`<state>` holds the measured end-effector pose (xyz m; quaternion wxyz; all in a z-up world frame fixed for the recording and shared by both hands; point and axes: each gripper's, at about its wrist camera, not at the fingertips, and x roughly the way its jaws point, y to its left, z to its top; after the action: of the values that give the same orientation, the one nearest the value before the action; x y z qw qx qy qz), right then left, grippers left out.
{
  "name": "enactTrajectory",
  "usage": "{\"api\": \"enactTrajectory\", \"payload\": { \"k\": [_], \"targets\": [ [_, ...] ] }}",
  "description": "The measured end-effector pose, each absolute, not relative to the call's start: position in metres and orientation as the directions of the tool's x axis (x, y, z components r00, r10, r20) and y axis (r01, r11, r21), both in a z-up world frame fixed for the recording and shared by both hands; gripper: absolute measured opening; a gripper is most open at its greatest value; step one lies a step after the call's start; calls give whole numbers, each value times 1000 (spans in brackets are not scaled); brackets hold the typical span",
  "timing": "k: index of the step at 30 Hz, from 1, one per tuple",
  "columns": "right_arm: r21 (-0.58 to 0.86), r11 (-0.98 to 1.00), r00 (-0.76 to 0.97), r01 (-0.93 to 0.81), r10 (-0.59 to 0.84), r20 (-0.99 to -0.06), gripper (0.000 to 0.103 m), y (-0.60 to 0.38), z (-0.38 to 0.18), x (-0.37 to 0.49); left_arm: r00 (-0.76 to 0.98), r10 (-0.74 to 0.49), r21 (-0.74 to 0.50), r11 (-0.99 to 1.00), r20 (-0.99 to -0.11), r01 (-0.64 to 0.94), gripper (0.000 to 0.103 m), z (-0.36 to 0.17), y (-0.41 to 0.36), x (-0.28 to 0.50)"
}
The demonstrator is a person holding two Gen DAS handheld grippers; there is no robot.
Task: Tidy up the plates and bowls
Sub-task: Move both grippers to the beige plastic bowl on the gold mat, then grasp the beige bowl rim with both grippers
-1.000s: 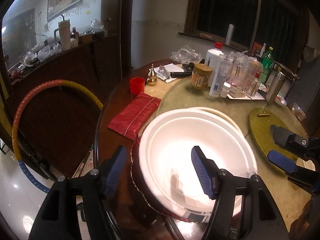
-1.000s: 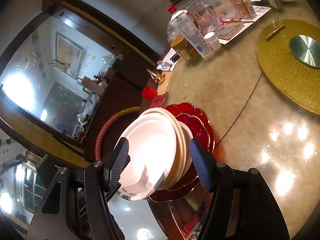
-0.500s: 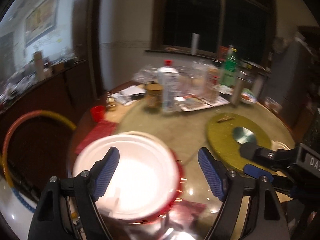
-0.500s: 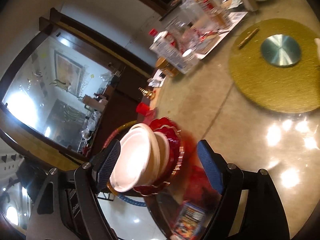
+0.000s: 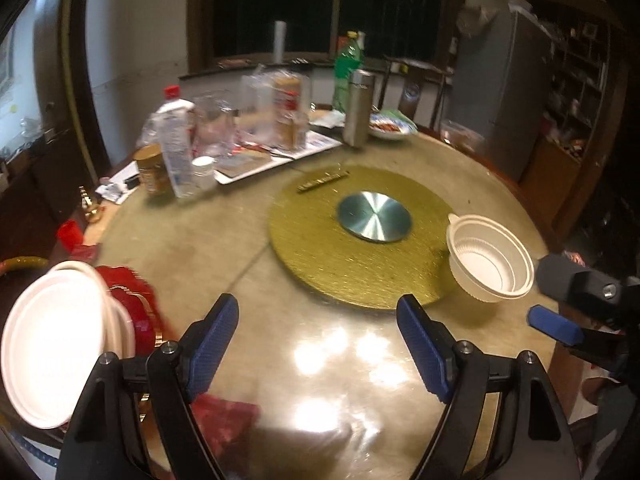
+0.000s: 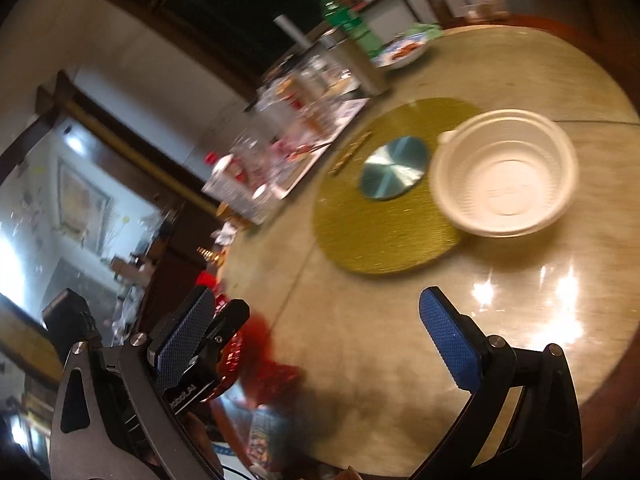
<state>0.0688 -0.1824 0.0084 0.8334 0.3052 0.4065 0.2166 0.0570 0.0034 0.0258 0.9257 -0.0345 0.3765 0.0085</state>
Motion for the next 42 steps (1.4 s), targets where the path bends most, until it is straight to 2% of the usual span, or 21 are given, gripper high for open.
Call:
{"api": "enactTrajectory", "payload": {
  "k": [6, 12, 20, 28, 32, 35, 38, 42],
  "targets": [
    [695, 718, 591, -35, 576, -565, 103, -223, -1, 71, 666, -43, -58, 998, -744, 0, 81, 8, -20, 78],
    [740, 671, 625, 44, 560, -545, 103, -266, -6, 69, 619, -97, -106, 994, -780, 23, 81, -4, -38, 98],
    [767, 618, 662, 170, 505, -553, 103, -309, -20, 77, 599, -164, -164, 985, -784, 55, 81, -6, -71, 129],
    [794, 564, 645, 227, 523, -556, 100, -318, -43, 107, 576, -175, -171, 983, -798, 62, 81, -18, -100, 157],
    [784, 571, 635, 241, 519, -573, 94, -317, -48, 119, 558, -169, -165, 985, -812, 58, 81, -28, -110, 166],
    [776, 581, 634, 245, 510, -582, 71, -318, -51, 124, 559, -182, -180, 982, -809, 59, 81, -30, -113, 170],
    [755, 593, 621, 280, 488, -614, 60, -319, -60, 133, 564, -172, -166, 984, -808, 62, 80, -32, -118, 175],
    [741, 591, 605, 318, 475, -639, 59, -323, -72, 138, 555, -166, -165, 985, -815, 51, 80, -37, -120, 180]
  ]
}}
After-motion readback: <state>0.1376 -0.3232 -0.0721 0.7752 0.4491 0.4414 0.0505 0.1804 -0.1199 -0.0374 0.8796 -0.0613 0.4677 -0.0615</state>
